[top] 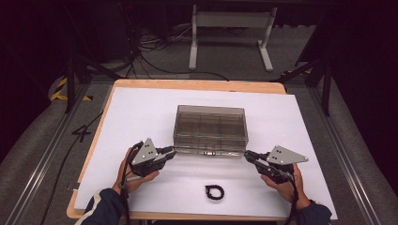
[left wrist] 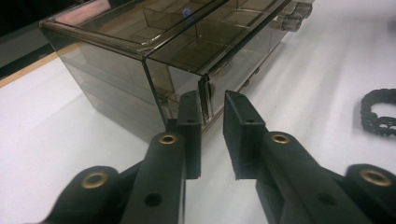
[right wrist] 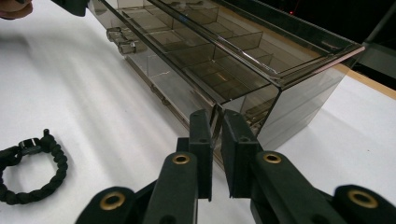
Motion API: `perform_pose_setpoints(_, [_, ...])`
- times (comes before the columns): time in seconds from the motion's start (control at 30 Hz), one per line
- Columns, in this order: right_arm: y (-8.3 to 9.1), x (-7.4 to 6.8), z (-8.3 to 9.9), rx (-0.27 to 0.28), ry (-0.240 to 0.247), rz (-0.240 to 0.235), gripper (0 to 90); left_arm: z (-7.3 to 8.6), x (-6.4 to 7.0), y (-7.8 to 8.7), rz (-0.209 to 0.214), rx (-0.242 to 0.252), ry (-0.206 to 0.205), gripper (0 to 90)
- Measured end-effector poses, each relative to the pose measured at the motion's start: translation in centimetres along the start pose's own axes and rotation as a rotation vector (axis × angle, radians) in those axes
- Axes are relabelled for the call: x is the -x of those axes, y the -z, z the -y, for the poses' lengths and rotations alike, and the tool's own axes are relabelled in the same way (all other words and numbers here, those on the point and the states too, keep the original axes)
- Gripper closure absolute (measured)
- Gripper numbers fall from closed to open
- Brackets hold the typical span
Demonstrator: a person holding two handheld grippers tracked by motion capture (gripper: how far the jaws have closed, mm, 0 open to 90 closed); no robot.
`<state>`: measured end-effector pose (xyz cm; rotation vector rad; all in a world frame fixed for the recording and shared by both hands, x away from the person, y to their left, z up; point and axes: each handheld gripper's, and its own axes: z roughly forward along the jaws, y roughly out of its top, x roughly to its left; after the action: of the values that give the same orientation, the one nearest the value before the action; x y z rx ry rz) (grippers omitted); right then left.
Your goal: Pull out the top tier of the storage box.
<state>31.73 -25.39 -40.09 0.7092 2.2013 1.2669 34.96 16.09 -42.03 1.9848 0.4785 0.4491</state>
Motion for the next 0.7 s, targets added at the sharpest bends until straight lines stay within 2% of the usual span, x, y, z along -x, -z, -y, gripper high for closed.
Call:
perform_pose_setpoints(0.13, [0.2, -0.1, 0.0, -0.001, 0.007, -0.015, 84.1, 0.1, 0.1, 0.3, 0.009, -0.002, -0.009, 80.8])
perform_pose_setpoints(0.43, [0.8, -0.6, 0.0, -0.011, 0.031, -0.033, 84.5, 0.3, 0.8, 1.0, 0.025, -0.005, -0.008, 81.6])
perform_pose_setpoints(0.7, [1.3, -0.9, 0.2, -0.03, 0.044, -0.07, 85.3, 0.5, 1.4, 1.3, 0.036, -0.02, -0.01, 81.8])
